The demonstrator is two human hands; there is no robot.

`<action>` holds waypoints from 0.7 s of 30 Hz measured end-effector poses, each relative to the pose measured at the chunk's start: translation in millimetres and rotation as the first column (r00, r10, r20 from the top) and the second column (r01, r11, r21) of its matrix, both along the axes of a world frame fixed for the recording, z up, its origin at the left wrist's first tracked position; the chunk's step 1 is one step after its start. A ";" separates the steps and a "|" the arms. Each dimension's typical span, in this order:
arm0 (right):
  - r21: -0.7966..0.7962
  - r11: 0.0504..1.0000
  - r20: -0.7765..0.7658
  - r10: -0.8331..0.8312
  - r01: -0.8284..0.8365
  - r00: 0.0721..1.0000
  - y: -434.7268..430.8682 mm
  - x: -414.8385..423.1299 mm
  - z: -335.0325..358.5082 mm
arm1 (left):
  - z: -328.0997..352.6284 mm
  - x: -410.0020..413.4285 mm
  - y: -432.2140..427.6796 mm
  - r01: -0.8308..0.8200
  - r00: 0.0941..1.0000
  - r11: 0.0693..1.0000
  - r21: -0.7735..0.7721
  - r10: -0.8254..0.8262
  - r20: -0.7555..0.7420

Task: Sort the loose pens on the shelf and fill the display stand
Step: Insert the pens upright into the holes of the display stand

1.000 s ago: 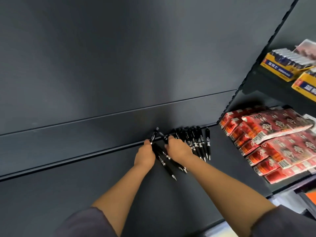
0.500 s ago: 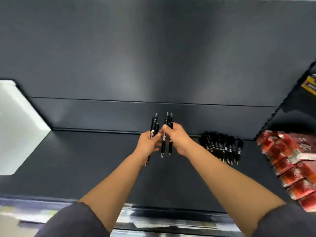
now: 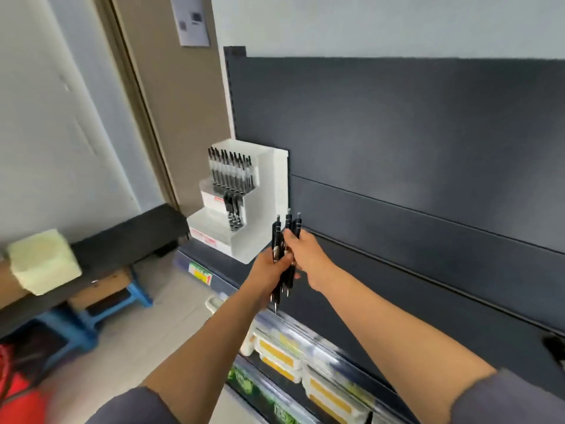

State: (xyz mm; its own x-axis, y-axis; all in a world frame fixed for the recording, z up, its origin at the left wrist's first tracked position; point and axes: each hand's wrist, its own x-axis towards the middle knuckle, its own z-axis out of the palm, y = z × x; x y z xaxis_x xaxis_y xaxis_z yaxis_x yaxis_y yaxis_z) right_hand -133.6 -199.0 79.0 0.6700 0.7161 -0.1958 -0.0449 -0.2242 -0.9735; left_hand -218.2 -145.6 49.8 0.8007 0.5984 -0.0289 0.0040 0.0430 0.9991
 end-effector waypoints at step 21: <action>0.066 0.990 0.353 -0.140 0.125 0.925 236.7 12.7 24.8 | -5.8 -23.3 248.9 -0.177 0.952 0.883 0.435 0.266 -0.151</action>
State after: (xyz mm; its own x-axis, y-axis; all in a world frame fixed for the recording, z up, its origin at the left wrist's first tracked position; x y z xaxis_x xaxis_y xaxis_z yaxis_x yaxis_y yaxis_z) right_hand -120.9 37.7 103.9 0.7795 0.6182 0.1012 0.2799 -0.1991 -0.9392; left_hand -241.5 103.3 43.9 0.6491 0.7521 0.1138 0.2450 -0.3483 0.9048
